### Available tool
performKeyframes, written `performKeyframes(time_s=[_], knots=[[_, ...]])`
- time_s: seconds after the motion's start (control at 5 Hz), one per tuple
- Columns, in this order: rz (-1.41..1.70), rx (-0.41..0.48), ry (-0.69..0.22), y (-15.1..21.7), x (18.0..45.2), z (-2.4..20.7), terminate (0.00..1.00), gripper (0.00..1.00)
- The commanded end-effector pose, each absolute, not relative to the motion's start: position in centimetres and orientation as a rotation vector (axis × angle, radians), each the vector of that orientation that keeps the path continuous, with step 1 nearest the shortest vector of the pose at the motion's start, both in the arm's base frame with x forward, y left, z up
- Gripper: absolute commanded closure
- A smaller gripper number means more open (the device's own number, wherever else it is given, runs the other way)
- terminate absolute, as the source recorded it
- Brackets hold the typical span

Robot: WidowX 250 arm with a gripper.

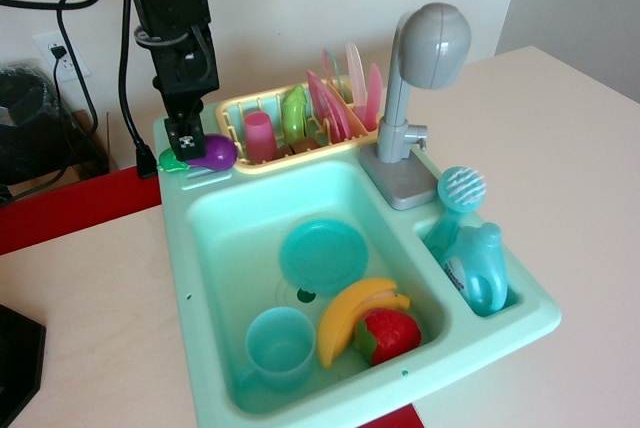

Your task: Put eggplant on plate

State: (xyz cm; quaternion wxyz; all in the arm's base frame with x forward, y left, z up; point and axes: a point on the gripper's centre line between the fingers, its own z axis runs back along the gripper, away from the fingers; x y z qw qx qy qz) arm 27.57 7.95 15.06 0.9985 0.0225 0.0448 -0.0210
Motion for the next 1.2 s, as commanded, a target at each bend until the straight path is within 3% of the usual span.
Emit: performKeyframes(time_s=[0.0,0.6,0.8,1.0], knots=[[-0.042,0.045,0.090,8.0,27.6,15.1,0.00,0.00],[-0.047,0.047,0.064,8.6,30.8,15.0,0.00,0.00],[-0.032,0.059,0.077,8.6,30.8,14.0,0.00,1.00],[-0.041,0.081,0.086,8.7,30.5,13.5,0.00,1.00]])
